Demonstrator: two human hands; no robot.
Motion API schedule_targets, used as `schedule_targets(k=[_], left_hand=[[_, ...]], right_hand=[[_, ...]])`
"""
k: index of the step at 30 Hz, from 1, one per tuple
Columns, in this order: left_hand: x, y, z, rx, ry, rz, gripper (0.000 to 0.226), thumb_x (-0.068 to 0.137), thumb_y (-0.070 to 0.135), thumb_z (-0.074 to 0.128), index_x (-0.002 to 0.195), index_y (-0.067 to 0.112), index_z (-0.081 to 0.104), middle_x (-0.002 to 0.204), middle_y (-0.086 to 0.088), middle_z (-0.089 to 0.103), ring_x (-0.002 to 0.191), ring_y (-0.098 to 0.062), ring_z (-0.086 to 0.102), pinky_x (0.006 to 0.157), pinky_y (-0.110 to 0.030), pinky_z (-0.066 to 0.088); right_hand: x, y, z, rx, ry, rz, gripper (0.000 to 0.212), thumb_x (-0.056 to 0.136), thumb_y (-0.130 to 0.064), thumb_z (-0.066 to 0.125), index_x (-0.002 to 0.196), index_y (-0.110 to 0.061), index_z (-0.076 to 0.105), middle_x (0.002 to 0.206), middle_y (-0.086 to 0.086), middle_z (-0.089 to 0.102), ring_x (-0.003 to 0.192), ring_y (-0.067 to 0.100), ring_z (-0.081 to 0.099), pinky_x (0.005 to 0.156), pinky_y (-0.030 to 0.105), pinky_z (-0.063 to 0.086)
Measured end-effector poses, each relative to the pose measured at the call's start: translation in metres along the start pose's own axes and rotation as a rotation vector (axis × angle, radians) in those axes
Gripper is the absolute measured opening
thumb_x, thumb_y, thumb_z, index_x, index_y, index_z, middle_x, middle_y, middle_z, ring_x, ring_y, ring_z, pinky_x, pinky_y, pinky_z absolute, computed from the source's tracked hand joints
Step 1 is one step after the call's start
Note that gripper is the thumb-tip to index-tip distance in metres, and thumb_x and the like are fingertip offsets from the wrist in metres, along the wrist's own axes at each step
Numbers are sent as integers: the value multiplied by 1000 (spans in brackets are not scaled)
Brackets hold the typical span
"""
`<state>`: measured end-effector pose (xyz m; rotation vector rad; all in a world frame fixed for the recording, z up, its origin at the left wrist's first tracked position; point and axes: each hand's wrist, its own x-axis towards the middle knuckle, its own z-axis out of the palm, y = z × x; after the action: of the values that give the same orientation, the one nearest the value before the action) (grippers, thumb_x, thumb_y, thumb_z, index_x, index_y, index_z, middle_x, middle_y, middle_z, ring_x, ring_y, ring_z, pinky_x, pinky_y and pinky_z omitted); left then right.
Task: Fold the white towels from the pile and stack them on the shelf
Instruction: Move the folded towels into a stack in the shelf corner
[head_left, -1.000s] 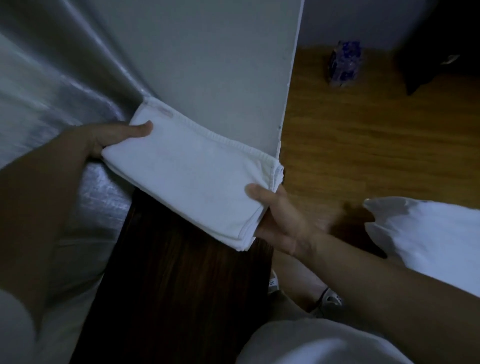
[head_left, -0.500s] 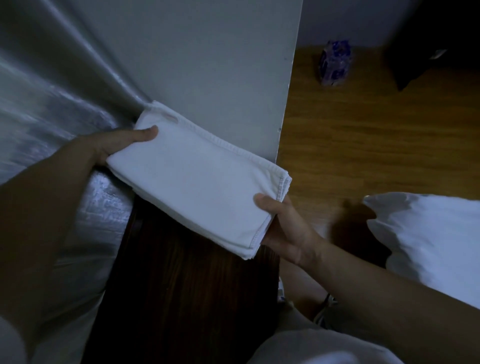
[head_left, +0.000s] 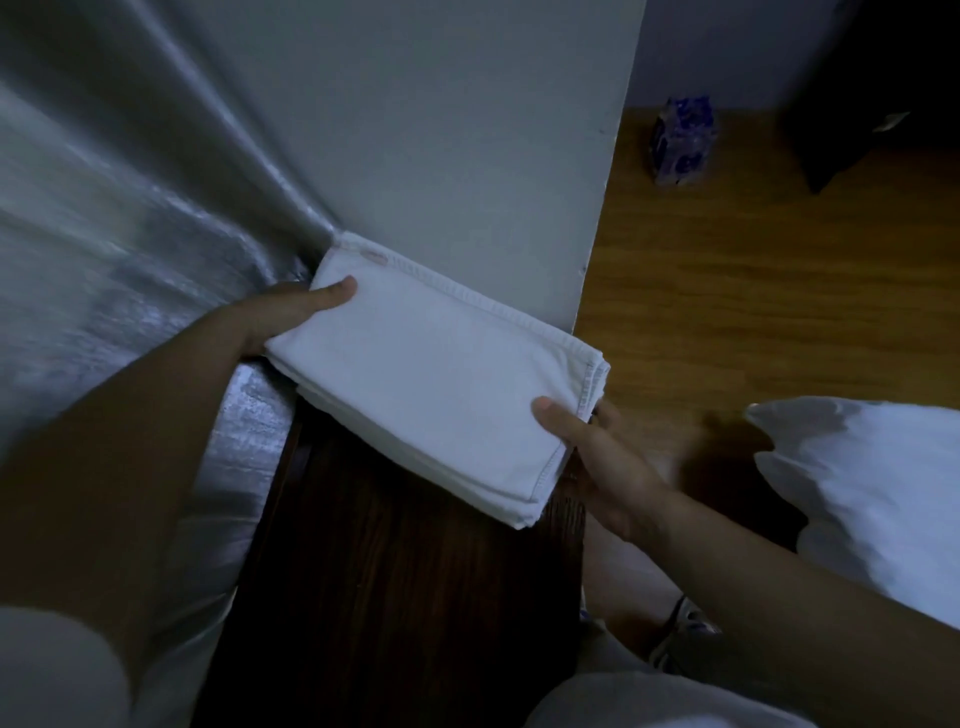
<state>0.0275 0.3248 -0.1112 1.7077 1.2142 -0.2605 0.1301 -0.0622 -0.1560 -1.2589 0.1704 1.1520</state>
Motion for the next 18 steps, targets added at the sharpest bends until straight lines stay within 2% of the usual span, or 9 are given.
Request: schedule_targets(k=[4, 6, 7, 9, 11, 13, 14, 16, 18], left_hand=[[-32, 18, 6, 54, 18, 79, 87, 49, 85, 77, 106, 20, 71, 104, -3, 76, 95, -25, 73, 85, -37, 57], [-39, 28, 6, 203, 71, 119, 72, 64, 77, 74, 108, 20, 68, 105, -1, 71, 90, -20, 69, 75, -32, 53], [-42, 34, 6, 308, 121, 149, 72, 70, 74, 73, 115, 19, 64, 109, -3, 68, 91, -20, 67, 74, -33, 52], [-51, 43, 8, 563, 307, 267, 74, 78, 69, 70, 126, 15, 53, 121, -9, 63, 102, -30, 63, 84, -42, 52], [-69, 45, 25, 797, 551, 470, 63, 85, 54, 69, 128, 12, 48, 127, -16, 58, 111, -39, 58, 92, -51, 49], [-94, 44, 64, 839, 677, 652, 57, 91, 43, 63, 134, 9, 49, 133, -20, 54, 120, -42, 52, 100, -52, 44], [-106, 43, 86, 780, 646, 707, 59, 93, 45, 57, 138, 8, 49, 140, -20, 52, 127, -41, 49, 105, -51, 40], [-118, 40, 123, 713, 458, 684, 72, 91, 54, 35, 150, 15, 39, 160, -16, 33, 147, -36, 30, 119, -50, 27], [-114, 29, 147, 892, 345, 554, 78, 90, 53, 24, 161, 23, 12, 170, -7, 1, 156, -31, -2, 125, -49, 4]], right_hand=[[1, -1, 7, -103, 117, 27, 80, 56, -52, 95, 122, -17, 67, 115, 6, 76, 100, 28, 75, 84, 56, 61], [-3, -3, 6, -199, 217, 23, 90, 49, -60, 96, 118, -14, 63, 113, 8, 75, 99, 27, 75, 77, 49, 63], [-9, -7, 7, -297, 288, -40, 87, 52, -59, 96, 117, -14, 59, 114, 7, 72, 100, 24, 73, 77, 44, 63], [-25, -17, 6, -568, 486, -314, 78, 69, -49, 89, 125, -12, 50, 120, 5, 62, 108, 22, 64, 84, 40, 57], [-45, -33, 11, -822, 551, -818, 65, 86, -38, 76, 132, -4, 47, 125, 8, 52, 114, 25, 55, 92, 42, 51], [-55, -49, 26, -1008, 365, -1232, 38, 91, -22, 65, 122, -1, 58, 120, 12, 56, 113, 27, 54, 94, 41, 47], [-55, -56, 38, -1098, 223, -1332, 30, 90, -16, 63, 117, -2, 63, 118, 13, 59, 112, 27, 56, 94, 40, 46], [-41, -67, 66, -1267, -28, -1342, 30, 91, -13, 58, 119, -6, 66, 123, 15, 61, 115, 29, 57, 96, 40, 47], [-12, -65, 83, -1461, -163, -1229, 40, 95, -21, 50, 131, -6, 59, 136, 19, 57, 124, 34, 54, 101, 45, 45]])
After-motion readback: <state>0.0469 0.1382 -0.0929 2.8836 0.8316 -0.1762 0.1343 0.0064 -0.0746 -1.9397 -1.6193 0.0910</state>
